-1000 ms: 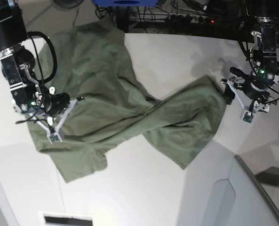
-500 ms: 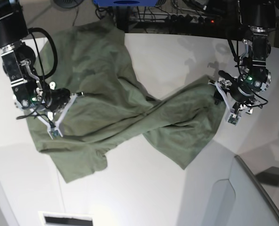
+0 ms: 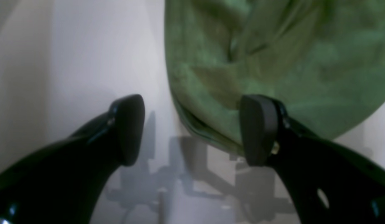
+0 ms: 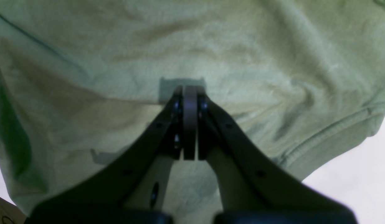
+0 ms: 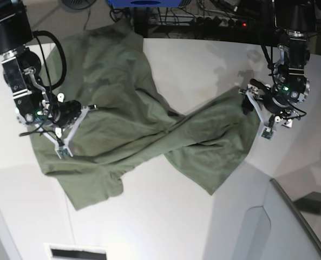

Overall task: Layout the t-shirt on the table in an organized manner, then fold the t-shirt properly
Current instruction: 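Hold the shirt with the right gripper and pull the end with the left gripper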

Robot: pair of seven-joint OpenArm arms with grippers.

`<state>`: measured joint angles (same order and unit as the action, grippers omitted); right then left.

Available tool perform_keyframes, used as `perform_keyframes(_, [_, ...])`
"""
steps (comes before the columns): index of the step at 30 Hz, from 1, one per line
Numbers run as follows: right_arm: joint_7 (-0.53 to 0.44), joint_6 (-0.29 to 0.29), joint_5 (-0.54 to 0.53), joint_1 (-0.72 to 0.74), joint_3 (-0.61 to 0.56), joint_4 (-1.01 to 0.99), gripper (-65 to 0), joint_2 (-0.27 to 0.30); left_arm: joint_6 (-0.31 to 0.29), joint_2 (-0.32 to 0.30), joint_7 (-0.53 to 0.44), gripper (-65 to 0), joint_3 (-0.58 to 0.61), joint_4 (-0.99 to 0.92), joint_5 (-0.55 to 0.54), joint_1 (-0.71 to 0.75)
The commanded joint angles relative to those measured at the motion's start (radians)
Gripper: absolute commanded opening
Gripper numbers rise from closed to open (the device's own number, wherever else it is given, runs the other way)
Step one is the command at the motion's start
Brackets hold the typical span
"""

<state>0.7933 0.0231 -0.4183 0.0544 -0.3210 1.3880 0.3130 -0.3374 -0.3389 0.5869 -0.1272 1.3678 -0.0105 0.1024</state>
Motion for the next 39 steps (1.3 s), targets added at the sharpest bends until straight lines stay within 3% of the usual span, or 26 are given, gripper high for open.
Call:
perform_keyframes(1, [-0.013,0.004,-0.003,0.017,0.003,0.02,-65.0,0.008,0.005,-0.009,-0.015,-20.2,-0.005,0.003,-0.004,-0.011])
perform_keyframes(6, [-0.013,0.005,-0.003,0.008,0.003,0.02,-65.0,0.008,0.005,-0.007,-0.015,-20.6,0.034,-0.067,-0.01,-0.045])
perform_keyframes(8, [-0.015,0.005,-0.003,0.005,0.003,0.02,-65.0,0.008,0.005,-0.007,-0.015,-24.4,0.044,-0.069,-0.01,-0.049])
perform_keyframes(10, [-0.015,0.005,-0.003,0.003,0.003,0.02,-65.0,0.008,0.005,-0.006,-0.015,-35.9,0.045,-0.058,-0.01,-0.051])
perform_keyframes(13, [-0.015,0.005,-0.003,0.003,0.003,0.014,-65.0,0.008,0.005,0.001,-0.012,-60.6,0.045,0.008,-0.003,-0.04])
perform_keyframes(14, [-0.015,0.005,-0.003,0.003,0.003,0.014,-65.0,0.008,0.007,0.004,-0.009,-65.0,0.045,0.045,-0.001,-0.039])
perform_keyframes(19, [-0.015,0.005,-0.003,0.003,0.003,0.012,-65.0,0.008,0.007,-0.001,-0.005,-65.0,0.034,0.173,-0.001,0.003])
perform_keyframes(26, [-0.015,0.005,-0.003,0.003,0.003,0.012,-65.0,0.008,0.007,-0.001,0.017,-65.0,0.033,0.098,-0.001,-0.04])
perform_keyframes(27, [-0.015,0.005,-0.003,0.003,0.003,0.012,-65.0,0.008,0.007,-0.001,0.017,-60.9,0.031,0.08,-0.001,-0.051])
perform_keyframes(30, [-0.015,0.005,-0.003,0.003,0.003,0.012,-65.0,0.008,0.007,-0.001,0.017,-34.1,0.031,0.032,-0.009,-0.082])
perform_keyframes(32, [-0.015,0.005,-0.003,0.003,0.003,0.012,-65.0,0.008,0.005,-0.001,0.017,-21.4,0.033,0.012,-0.01,-0.092])
perform_keyframes(33, [-0.015,0.005,-0.003,-0.001,0.003,0.012,-65.0,0.008,0.005,0.001,0.017,-18.3,0.036,0.005,-0.01,-0.097])
perform_keyframes(35, [-0.016,0.005,-0.003,-0.006,0.003,0.012,-65.0,0.008,0.005,0.002,0.017,-18.6,0.041,-0.011,-0.01,-0.099])
perform_keyframes(39, [-0.016,0.005,-0.003,-0.009,0.003,0.012,-65.0,0.008,0.005,0.008,0.015,-29.3,0.044,-0.081,-0.01,-0.123])
